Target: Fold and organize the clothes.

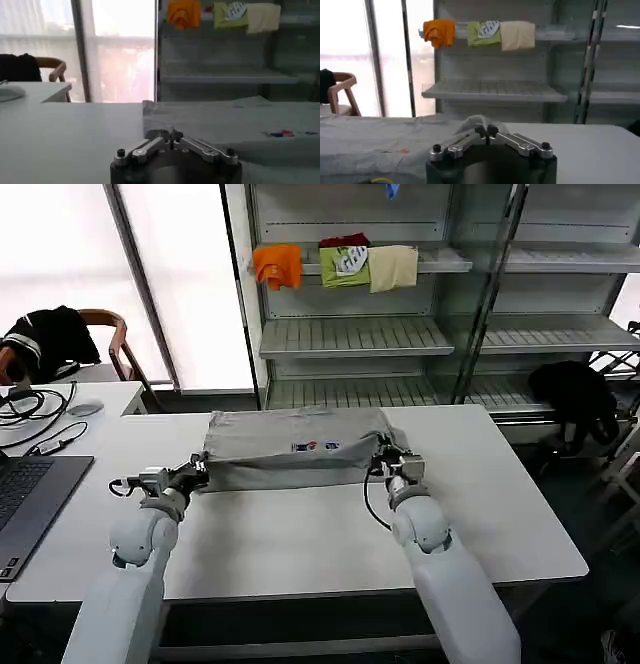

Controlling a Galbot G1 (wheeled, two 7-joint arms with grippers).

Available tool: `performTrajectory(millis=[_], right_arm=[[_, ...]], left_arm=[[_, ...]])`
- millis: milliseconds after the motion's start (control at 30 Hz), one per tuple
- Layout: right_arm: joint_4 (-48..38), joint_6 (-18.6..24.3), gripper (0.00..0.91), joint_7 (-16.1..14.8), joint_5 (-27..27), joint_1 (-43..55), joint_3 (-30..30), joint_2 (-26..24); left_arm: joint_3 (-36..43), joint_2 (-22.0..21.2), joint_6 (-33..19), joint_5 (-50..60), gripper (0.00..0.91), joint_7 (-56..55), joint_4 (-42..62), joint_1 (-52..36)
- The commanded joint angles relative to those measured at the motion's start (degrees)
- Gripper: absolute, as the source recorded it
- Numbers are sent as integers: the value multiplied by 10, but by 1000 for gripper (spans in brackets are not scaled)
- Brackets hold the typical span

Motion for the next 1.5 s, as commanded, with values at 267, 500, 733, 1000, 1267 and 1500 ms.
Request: performTrajectory(millis=[267, 500, 733, 1000, 1267, 1500], right_arm=[[-96, -30, 907, 86, 68, 59, 7, 83], [-133, -26, 907, 146, 104, 101, 8, 113], [-51, -43, 907, 140, 97, 57, -1, 88], [45, -63, 907, 164, 93, 4, -17, 12], [116, -94, 907, 159, 107, -38, -17, -64], [126, -95, 907, 138, 112, -61, -11, -98]], left_arm=[[1, -5, 22, 3, 907, -17, 12, -17], [-5, 5, 23, 1, 907, -19, 6, -10], [-5, 6, 23, 2, 907, -21, -40, 17], [-3, 21, 24, 3, 907, -29, -93, 55], [-5, 28, 24, 11, 907, -29, -109, 84], [-2, 13, 24, 32, 907, -27, -102, 80]])
